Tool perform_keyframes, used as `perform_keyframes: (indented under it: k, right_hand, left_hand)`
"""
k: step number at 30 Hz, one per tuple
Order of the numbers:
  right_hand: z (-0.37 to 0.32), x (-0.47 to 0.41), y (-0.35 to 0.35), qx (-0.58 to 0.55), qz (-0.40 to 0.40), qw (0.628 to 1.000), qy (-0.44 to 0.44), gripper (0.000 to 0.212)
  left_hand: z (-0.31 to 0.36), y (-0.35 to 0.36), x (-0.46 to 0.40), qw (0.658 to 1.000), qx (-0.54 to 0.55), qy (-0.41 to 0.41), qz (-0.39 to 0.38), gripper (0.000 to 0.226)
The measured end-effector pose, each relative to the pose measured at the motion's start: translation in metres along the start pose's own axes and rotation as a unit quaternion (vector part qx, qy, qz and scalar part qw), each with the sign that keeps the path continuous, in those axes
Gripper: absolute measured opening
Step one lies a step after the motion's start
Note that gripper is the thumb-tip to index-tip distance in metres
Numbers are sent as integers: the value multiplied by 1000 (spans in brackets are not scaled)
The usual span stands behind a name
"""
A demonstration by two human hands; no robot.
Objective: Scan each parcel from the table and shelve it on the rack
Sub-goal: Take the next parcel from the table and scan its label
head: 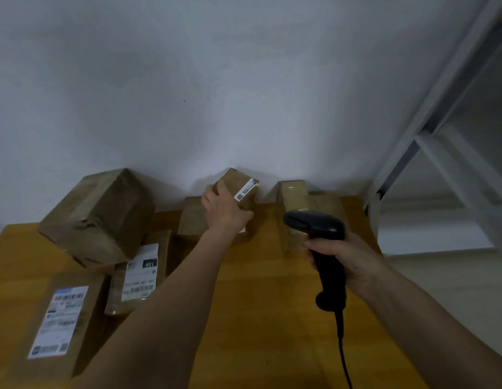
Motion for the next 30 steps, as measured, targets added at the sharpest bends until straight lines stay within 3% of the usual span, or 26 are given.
perform_keyframes:
  k: [7, 13, 15, 18, 20, 24, 27, 30]
  right_hand:
    - [4, -16, -19, -18, 36, 999, -13, 36]
    - [7, -19, -30, -43, 33, 998, -23, 33]
    - [8, -18, -34, -66, 42, 996, -29, 35]
    - [12, -17, -40, -86, 55, 995, -24, 35]
    - [18, -14, -43, -87, 60, 994, -10, 31]
    - [38, -8, -49, -85, 59, 994, 23, 16]
    - [56, -7, -56, -69, 60, 995, 44, 6]
    - [77, -10, -65, -32, 64, 996, 59, 15]
  left_hand:
    - [4, 11, -28, 1000, 12, -6, 4, 103]
    - [-7, 13, -18, 992, 102, -39, -59, 94]
    - [-12, 14, 3, 988, 133, -11, -80, 84]
    - [-16, 23, 52, 989, 129, 48, -59, 89]
    - [-22, 35, 87, 990, 101, 95, -12, 89]
    - [-40, 75, 142, 976, -55, 207, 36, 81]
    - [-50, 106, 170, 963, -118, 243, 6, 76]
    - [-56, 129, 190, 955, -139, 262, -26, 81]
Point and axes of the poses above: each hand's wrist, its own x-axis away from the middle knuckle, its own y-axis out of the palm, z = x × y, the point moved 3 cm from there along -x, towards the middle knuckle, and after that the axes turned 7 degrees about -x, right-handed, at the moved point
